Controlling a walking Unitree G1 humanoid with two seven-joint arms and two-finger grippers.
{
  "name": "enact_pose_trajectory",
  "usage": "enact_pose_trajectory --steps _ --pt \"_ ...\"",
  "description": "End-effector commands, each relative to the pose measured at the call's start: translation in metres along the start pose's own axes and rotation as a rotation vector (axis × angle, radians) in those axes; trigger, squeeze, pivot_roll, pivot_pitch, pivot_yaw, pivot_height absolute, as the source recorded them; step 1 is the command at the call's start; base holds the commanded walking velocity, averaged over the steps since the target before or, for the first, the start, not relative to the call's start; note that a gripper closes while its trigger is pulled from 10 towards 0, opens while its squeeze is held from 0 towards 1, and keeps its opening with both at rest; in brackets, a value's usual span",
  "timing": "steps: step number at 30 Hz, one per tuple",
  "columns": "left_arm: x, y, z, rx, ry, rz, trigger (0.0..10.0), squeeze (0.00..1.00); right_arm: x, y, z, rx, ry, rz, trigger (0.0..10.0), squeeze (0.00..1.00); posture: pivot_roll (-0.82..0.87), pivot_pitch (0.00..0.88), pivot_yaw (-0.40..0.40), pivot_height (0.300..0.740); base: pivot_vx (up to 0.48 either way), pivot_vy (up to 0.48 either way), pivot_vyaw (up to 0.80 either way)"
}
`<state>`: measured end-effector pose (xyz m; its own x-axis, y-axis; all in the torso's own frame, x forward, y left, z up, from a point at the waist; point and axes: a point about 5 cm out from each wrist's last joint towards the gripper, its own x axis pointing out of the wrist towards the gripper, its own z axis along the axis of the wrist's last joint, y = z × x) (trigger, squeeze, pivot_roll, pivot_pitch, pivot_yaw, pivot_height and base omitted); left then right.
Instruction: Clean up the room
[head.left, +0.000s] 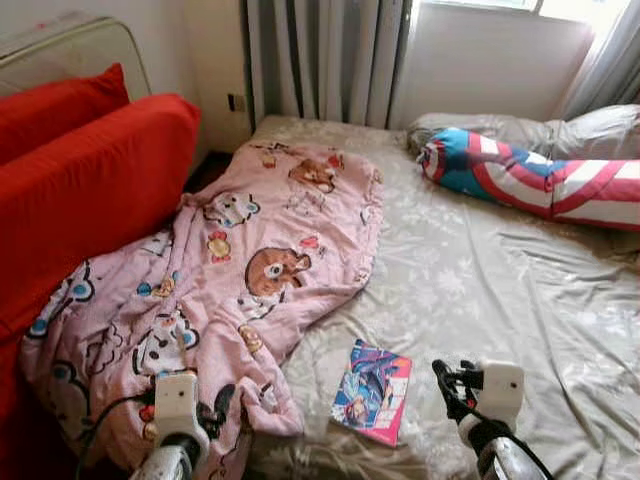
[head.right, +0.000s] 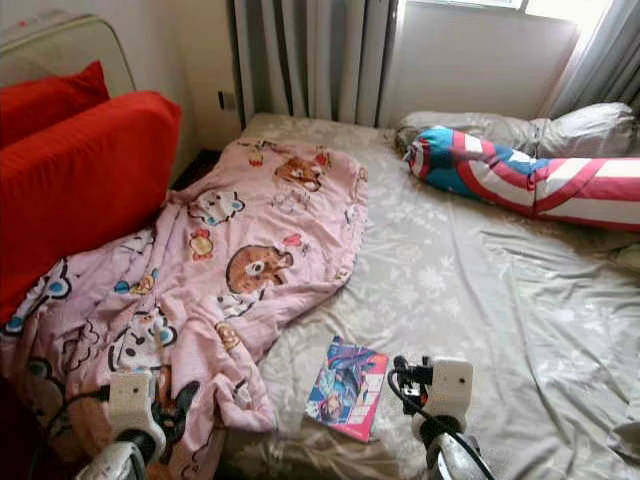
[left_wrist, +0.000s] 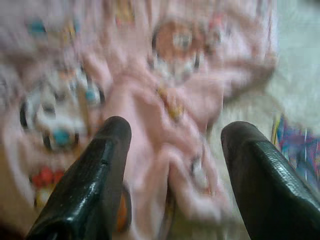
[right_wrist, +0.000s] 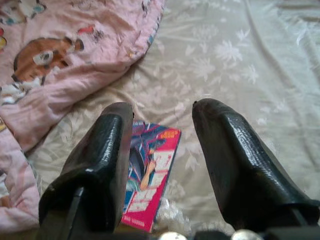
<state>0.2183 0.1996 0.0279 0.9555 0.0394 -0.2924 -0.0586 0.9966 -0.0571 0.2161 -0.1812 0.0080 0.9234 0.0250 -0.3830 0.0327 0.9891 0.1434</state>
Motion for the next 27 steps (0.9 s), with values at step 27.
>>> enact_pose_trajectory --steps 27 --pt "-0.006 -0.001 0.004 0.044 -0.051 -0.017 10.0 0.0 -0.005 -0.003 -0.014 0.001 0.007 -0.024 10.0 0.0 -0.09 0.05 -0.063 0.74 0.0 0.0 0.0"
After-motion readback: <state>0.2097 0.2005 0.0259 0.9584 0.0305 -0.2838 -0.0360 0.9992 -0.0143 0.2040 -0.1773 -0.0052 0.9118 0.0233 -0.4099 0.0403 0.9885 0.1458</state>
